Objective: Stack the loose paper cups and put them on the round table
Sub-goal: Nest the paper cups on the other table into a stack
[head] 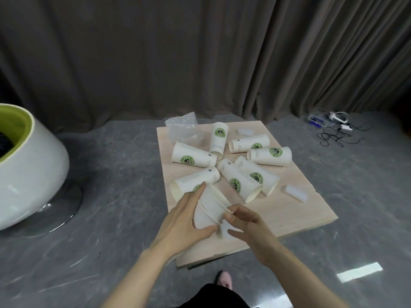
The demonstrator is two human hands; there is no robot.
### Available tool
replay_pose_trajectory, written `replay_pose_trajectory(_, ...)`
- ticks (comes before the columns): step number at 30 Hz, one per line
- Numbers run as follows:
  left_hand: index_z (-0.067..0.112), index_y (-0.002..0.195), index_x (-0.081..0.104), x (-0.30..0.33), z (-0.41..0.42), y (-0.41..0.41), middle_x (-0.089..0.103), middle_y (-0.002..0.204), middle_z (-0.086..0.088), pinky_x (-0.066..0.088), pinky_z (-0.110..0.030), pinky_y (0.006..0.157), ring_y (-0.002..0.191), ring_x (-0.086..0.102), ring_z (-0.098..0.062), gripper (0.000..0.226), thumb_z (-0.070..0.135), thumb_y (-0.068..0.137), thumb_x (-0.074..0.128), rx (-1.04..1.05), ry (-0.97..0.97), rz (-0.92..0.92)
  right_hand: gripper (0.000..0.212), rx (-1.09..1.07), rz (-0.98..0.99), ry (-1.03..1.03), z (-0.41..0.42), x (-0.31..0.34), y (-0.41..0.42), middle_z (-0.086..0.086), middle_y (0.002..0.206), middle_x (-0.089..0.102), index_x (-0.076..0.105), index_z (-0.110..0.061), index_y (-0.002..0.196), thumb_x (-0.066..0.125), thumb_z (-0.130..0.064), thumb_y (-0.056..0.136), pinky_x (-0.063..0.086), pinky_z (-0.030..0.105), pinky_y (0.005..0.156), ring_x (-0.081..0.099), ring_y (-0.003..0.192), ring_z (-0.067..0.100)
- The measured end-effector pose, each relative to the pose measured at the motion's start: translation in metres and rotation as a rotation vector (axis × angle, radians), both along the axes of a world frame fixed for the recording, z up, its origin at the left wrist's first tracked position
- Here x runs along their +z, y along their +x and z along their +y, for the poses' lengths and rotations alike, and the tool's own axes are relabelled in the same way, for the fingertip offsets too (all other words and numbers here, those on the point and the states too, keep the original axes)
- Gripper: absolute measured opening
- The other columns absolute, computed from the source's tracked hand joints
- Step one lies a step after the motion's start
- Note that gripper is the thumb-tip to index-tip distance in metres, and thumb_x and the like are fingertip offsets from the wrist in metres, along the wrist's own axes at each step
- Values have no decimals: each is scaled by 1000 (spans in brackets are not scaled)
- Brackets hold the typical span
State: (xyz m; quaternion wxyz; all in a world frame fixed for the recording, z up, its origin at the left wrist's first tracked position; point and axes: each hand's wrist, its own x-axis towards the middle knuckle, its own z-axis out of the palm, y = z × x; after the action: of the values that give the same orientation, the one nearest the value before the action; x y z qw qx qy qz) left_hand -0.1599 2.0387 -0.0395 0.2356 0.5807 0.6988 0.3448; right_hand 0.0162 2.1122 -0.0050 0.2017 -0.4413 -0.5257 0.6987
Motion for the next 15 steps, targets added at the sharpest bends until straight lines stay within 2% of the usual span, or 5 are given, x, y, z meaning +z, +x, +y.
replay_pose_trajectory(5, 59, 139, -20, -4, -8, -3, 27, 141, 22, 46, -29, 86, 123, 43, -7, 111, 70, 65, 63, 93, -51, 60, 19, 106, -6, 0, -8, -7, -16, 3, 78, 53, 59, -19, 72, 63, -15, 89, 36, 34, 81, 42, 83, 17)
replay_pose_trajectory(9, 51, 146, -3, -7, -11, -8, 33, 142, 18, 46, -32, 86, 122, 49, -12, 108, 69, 65, 67, 230, -82, 52, 4, 297, -17, 139, -1, -8, -28, 2, 84, 65, 62, -11, 91, 59, -12, 93, 40, 15, 76, 55, 75, 6)
replay_pose_trajectory(11, 52, 144, 6, -9, -13, -15, 37, 142, 18, 46, -34, 88, 124, 48, -12, 104, 65, 64, 71, 343, -59, -15, 19, 372, -21, 175, 12, -9, -37, -4, 103, 70, 62, -13, 111, 60, -10, 92, 42, 13, 86, 61, 95, -3)
replay_pose_trajectory(13, 55, 141, 8, -10, -18, -22, 35, 145, 17, 43, -30, 88, 126, 46, -11, 101, 61, 65, 74, 438, -41, -55, 37, 417, -85, 303, 29, -12, -45, -12, 130, 58, 57, -24, 126, 62, -13, 91, 34, 14, 102, 47, 123, -4)
replay_pose_trajectory(15, 53, 143, 6, -12, -25, -29, 31, 148, 18, 39, -29, 87, 129, 43, -10, 103, 61, 66, 74, 522, -49, -68, 49, 548, -234, 577, 53, -19, -59, -13, 146, 38, 47, -34, 135, 64, -23, 90, 20, 6, 104, 28, 138, 0)
